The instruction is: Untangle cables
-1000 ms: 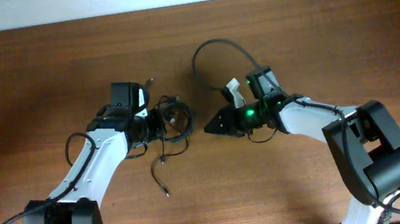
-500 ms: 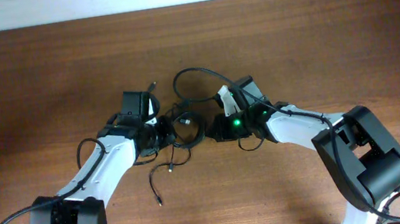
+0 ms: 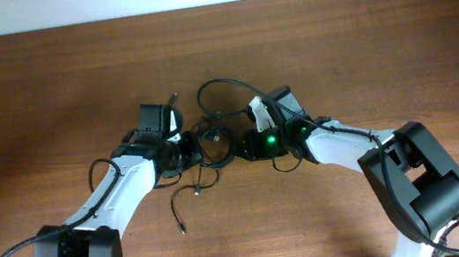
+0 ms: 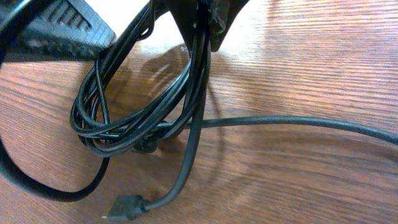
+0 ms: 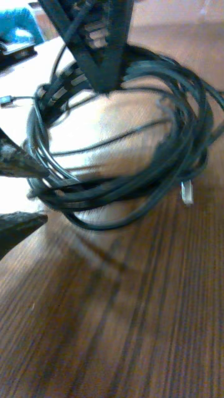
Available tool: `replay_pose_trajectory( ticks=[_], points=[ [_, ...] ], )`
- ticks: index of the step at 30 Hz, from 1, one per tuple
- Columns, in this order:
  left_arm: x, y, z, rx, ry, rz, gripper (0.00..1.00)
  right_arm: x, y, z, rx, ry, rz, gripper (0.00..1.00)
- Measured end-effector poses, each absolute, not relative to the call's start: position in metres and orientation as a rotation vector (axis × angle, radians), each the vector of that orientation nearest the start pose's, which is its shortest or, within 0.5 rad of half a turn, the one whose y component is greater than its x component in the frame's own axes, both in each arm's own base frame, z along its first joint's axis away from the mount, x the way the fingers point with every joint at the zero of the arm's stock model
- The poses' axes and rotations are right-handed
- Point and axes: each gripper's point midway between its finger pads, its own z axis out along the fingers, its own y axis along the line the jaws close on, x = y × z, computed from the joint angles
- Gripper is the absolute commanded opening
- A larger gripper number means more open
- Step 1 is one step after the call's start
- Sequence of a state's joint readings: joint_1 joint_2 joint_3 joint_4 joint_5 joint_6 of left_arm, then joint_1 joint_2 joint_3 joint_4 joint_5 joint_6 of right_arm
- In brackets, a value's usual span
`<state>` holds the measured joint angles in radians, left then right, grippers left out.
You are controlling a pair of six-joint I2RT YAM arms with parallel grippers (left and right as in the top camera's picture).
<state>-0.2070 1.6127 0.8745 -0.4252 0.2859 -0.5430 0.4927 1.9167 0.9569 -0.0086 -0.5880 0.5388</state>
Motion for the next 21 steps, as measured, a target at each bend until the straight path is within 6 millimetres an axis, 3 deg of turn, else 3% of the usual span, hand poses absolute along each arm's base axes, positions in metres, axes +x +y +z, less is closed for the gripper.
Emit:
replay_pose_trajectory(
  ticks=[5,12,21],
  points=[
    [0.327,-0.127,0.04,-0.374,2.789,-0.655,0.0,0.331,0.277,0.011,-0.161,2.703,1.042,0.11],
    [0.325,-0.134,0.043,-0.359,2.792,-0.719,0.0,0.335,0.272,0.008,-0.144,2.701,0.994,0.12],
    [0.326,-0.139,0.046,-0.343,2.783,-0.77,0.0,0.344,0.269,0.003,-0.137,2.674,0.787,0.18]
  ],
)
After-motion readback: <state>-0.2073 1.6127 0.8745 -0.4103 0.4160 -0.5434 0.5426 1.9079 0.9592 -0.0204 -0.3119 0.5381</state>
